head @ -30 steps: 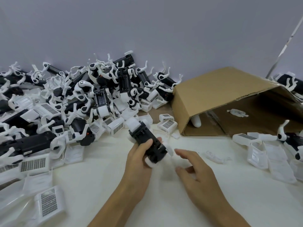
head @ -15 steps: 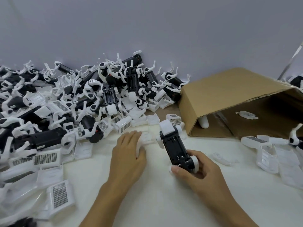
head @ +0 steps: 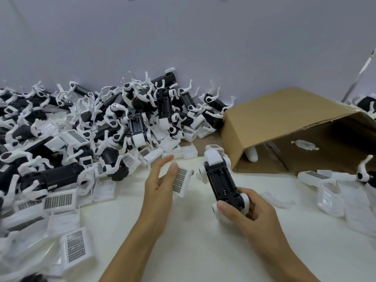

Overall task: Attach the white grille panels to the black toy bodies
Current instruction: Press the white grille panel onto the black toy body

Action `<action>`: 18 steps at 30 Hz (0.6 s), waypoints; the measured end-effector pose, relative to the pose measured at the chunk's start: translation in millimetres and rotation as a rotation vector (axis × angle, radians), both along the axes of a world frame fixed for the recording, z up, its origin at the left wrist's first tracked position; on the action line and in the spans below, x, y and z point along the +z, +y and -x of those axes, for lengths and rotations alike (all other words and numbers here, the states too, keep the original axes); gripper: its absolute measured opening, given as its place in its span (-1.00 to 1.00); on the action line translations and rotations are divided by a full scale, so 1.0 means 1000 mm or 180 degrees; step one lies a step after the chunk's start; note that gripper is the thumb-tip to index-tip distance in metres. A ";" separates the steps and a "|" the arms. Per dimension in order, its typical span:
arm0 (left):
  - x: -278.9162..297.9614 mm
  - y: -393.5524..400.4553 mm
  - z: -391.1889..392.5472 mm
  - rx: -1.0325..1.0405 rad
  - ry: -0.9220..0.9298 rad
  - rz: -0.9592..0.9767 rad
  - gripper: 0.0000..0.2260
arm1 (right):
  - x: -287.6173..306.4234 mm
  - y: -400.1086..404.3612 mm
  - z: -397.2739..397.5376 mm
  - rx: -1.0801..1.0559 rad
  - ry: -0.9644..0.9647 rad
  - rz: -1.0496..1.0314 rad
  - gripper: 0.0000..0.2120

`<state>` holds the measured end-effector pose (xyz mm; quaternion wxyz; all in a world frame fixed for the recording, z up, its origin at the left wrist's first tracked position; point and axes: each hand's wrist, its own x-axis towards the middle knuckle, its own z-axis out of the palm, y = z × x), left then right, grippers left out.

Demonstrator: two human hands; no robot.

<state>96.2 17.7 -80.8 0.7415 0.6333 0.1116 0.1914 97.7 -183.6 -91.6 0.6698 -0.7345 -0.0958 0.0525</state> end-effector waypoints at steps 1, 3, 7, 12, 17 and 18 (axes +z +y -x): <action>0.003 -0.003 0.001 -0.0201 -0.0074 0.0284 -0.83 | 0.000 0.000 -0.001 -0.0015 -0.0001 -0.0027 -0.69; 0.008 -0.011 0.003 -0.0470 -0.0155 0.0669 -0.82 | -0.002 0.000 -0.001 -0.0043 -0.0021 -0.0063 -0.68; 0.005 -0.032 0.009 -0.0842 -0.0144 0.1076 -0.81 | -0.003 0.002 -0.001 -0.0029 -0.0167 -0.0028 -0.61; 0.001 -0.044 0.012 -0.0951 -0.0007 0.0745 -0.55 | -0.001 0.002 0.000 0.0041 -0.0283 -0.0116 -0.47; -0.002 -0.042 0.010 -0.0681 0.0133 0.0323 -0.43 | -0.003 0.001 0.001 0.0046 -0.0388 0.0018 -0.55; -0.002 -0.043 0.012 -0.0589 0.0139 0.0205 -0.42 | -0.004 0.001 0.001 0.0037 -0.0416 0.0047 -0.49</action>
